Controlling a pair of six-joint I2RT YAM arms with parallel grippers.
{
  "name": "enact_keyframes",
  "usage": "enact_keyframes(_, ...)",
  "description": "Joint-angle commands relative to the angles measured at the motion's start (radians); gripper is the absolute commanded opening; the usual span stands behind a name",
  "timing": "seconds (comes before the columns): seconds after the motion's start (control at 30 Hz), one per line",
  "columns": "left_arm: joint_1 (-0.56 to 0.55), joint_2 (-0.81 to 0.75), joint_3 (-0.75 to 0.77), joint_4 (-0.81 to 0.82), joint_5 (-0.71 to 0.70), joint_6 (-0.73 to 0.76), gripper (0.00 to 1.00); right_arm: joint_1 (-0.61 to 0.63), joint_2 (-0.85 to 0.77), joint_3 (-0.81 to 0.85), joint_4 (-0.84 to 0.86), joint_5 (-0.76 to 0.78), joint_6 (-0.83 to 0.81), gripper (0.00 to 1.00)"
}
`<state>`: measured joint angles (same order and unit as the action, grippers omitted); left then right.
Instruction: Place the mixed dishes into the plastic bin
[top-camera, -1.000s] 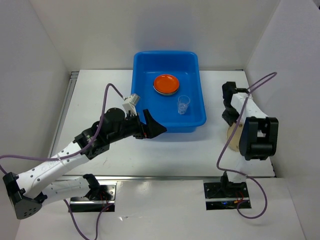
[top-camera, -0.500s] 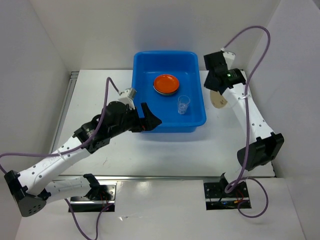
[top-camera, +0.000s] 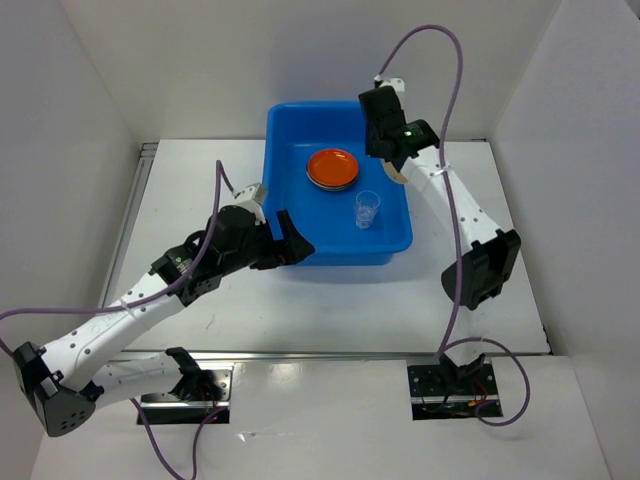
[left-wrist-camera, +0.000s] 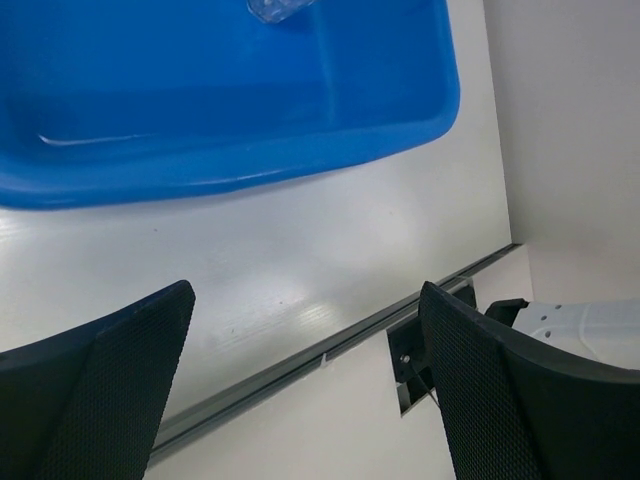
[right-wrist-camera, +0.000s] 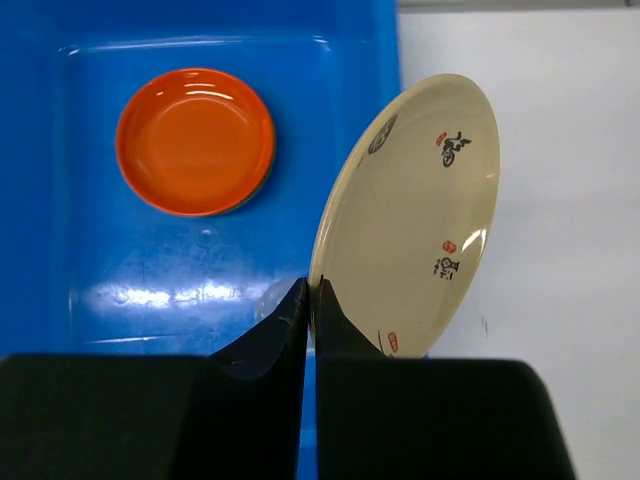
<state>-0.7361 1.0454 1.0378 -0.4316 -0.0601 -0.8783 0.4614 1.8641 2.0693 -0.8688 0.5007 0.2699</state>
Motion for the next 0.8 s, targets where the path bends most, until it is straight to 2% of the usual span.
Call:
enact_keyframes(0.0,0.006,-0.010,-0.019,0.014,0.008,-0.045,1.00,0.062,0.065,0.101,0.161,-0.019,-0.130,0.01)
enact_keyframes(0.1,0.006,0.013,-0.019,0.001,0.008,-0.054,1.00,0.097,0.115,0.182,0.201,-0.034,-0.193,0.01)
enact_keyframes(0.4,0.024,0.033,-0.028,-0.030,0.008,-0.088,1.00,0.141,0.455,0.490,0.174,-0.139,-0.293,0.01)
enact_keyframes(0.5,0.047,0.033,-0.028,-0.039,0.028,-0.088,1.00,0.141,0.543,0.547,0.162,-0.152,-0.333,0.01)
enact_keyframes(0.77,0.087,0.042,-0.085,-0.039,0.078,-0.097,1.00,0.141,0.645,0.588,0.181,-0.082,-0.408,0.01)
